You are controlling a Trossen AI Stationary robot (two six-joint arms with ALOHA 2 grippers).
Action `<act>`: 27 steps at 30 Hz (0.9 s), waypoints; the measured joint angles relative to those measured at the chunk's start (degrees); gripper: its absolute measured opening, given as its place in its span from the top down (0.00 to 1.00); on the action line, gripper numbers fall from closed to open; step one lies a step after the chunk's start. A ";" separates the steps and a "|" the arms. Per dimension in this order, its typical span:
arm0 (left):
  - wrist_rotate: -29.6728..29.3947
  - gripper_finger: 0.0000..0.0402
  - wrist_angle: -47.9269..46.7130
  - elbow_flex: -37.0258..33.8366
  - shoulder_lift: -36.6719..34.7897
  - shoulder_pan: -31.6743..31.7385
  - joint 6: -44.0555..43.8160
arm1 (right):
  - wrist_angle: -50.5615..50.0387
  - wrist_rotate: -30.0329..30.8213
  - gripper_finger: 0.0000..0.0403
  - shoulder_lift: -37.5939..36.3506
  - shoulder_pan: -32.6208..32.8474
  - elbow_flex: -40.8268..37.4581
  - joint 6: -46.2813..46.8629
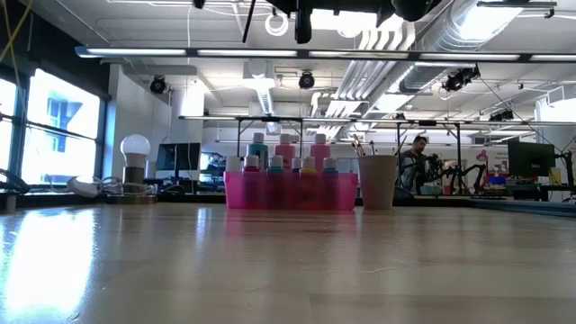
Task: Pick & Place Paint Supplies
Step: Put the silver paintbrush into the white cup
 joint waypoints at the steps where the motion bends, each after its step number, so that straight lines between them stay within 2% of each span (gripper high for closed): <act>1: -2.35 0.64 -1.52 -0.01 -1.22 0.00 0.13 | -0.55 0.06 0.97 -0.36 -0.33 -0.02 0.00; 4: -10.73 0.64 -7.17 0.05 -5.33 0.00 2.57 | -3.41 0.81 0.98 -2.58 -1.72 -0.07 -0.24; 6: -15.41 0.64 -12.66 -0.02 -8.24 0.02 3.22 | -7.29 3.52 0.98 -5.16 -2.46 -0.06 -1.96; 10: -17.33 0.64 -16.73 -0.47 -13.04 0.00 2.99 | -19.61 10.56 0.98 -13.26 -2.88 -0.07 -6.95; 13: -16.48 0.64 -14.56 -3.75 -16.60 -0.02 2.53 | -28.44 15.04 0.98 -20.16 -2.51 -0.07 -10.30; 17: -16.53 0.64 -8.16 -11.74 -20.94 -0.02 2.34 | -38.15 21.80 0.98 -29.52 0.08 -0.71 -10.78; 23: -16.29 0.64 3.49 -25.26 -26.73 -0.04 -0.47 | -49.26 37.29 0.98 -44.49 8.62 -7.51 -3.61; 27: -17.06 0.64 7.28 -30.49 -28.95 -0.02 -2.81 | -49.64 47.51 0.98 -51.50 14.01 -16.01 3.06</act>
